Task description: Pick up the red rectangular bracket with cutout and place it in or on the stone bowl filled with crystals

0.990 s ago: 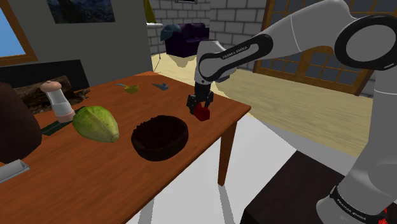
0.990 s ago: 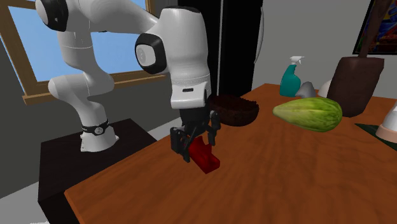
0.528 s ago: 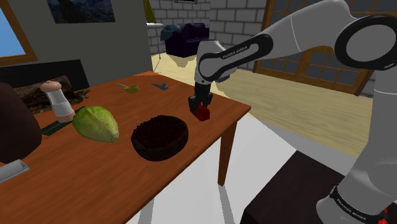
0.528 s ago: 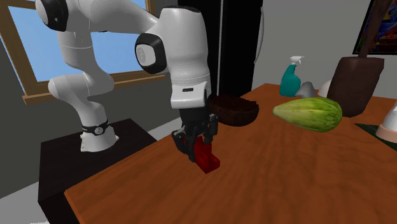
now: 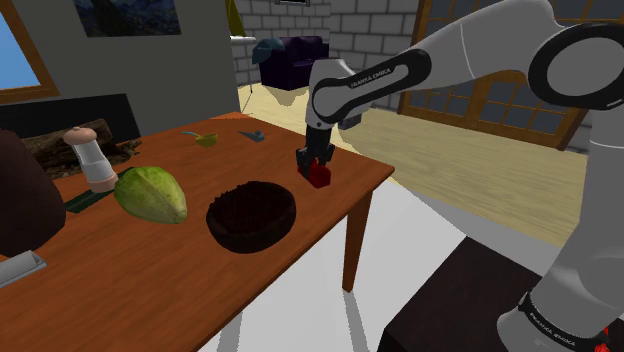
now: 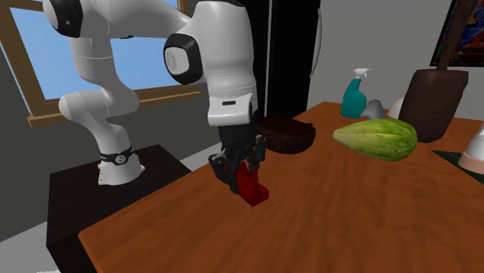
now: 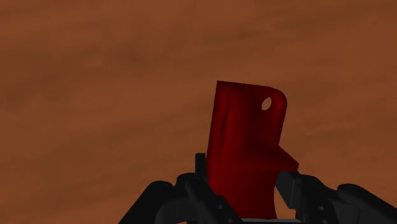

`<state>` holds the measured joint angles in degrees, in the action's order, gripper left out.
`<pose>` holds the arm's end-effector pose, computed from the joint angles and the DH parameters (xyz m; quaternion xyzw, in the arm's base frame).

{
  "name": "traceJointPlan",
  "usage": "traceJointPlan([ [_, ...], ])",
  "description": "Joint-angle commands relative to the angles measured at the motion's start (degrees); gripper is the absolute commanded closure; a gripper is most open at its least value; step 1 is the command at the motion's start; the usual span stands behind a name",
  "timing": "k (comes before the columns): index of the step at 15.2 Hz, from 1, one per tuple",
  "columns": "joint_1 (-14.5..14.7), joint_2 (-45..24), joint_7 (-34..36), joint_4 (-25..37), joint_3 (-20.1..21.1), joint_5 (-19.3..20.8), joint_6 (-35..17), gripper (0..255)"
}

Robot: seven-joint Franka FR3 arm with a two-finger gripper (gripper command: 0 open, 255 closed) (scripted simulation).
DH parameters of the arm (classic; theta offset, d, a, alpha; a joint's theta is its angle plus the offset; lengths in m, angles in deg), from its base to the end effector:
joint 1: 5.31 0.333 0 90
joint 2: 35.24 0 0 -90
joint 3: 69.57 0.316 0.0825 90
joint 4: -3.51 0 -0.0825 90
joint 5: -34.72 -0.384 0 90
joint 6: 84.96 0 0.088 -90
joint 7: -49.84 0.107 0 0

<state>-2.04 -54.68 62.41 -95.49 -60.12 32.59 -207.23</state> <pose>0.6402 0.1365 0.3951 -0.9983 0.0136 -0.0252 0.0499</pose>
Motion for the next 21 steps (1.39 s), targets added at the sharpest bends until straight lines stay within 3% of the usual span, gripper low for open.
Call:
traceJointPlan([
  [1, 0.0, 0.5, 0.1, 0.7, 0.0, -0.1, 1.2, 255],
  [21, 0.0, 3.3, 0.8, 12.4, 0.2, -0.2, 15.6, 255],
])
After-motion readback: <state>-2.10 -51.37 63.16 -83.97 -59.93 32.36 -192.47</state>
